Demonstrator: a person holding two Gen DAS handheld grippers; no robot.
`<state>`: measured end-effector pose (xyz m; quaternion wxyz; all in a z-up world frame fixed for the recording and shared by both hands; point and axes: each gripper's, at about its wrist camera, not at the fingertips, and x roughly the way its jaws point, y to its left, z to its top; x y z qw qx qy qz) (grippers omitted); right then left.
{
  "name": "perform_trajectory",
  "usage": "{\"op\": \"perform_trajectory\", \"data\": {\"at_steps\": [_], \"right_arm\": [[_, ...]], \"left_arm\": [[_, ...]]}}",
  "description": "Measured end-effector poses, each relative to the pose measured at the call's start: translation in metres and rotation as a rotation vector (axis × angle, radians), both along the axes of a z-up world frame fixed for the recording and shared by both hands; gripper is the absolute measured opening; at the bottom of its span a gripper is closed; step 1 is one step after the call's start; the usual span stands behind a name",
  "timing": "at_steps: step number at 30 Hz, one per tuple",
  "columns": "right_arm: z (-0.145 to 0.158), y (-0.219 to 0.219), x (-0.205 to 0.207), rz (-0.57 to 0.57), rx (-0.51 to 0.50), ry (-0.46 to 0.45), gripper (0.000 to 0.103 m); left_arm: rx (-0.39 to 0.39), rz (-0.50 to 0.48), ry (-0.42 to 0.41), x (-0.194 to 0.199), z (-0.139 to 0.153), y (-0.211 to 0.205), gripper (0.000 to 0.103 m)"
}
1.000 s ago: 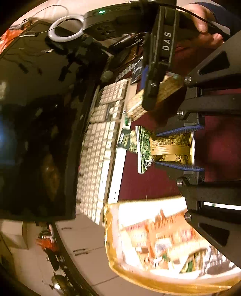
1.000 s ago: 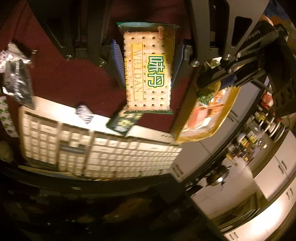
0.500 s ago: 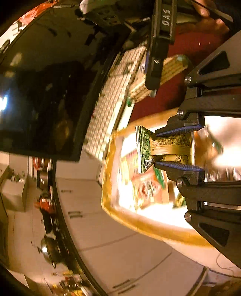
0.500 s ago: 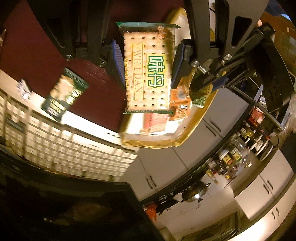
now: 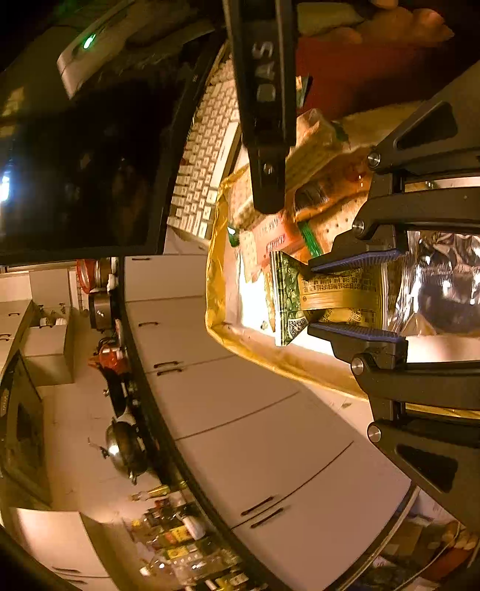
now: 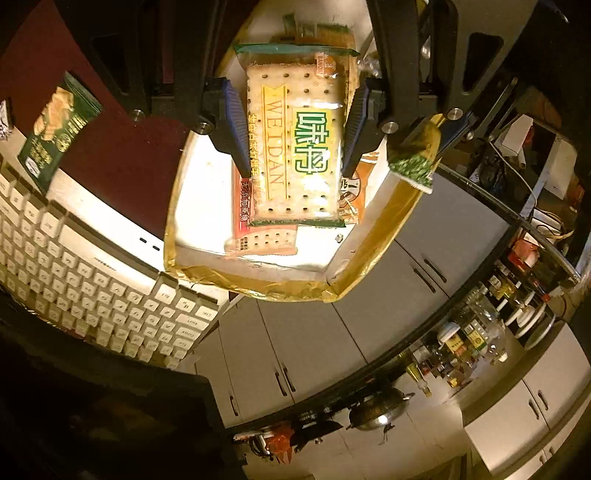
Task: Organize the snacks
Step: 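Carry both packs over the gold tray and open both grippers to drop them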
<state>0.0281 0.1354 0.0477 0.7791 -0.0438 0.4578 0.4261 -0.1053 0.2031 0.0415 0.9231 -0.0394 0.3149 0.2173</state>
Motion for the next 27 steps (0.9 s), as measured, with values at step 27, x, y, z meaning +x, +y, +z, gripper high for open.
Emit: {"op": "perform_trajectory", "data": {"at_steps": [27], "right_arm": [[-0.009, 0.016, -0.007, 0.028, -0.034, -0.008, 0.046]], "left_arm": [[0.121, 0.045, -0.001, -0.004, 0.001, -0.014, 0.029]]}}
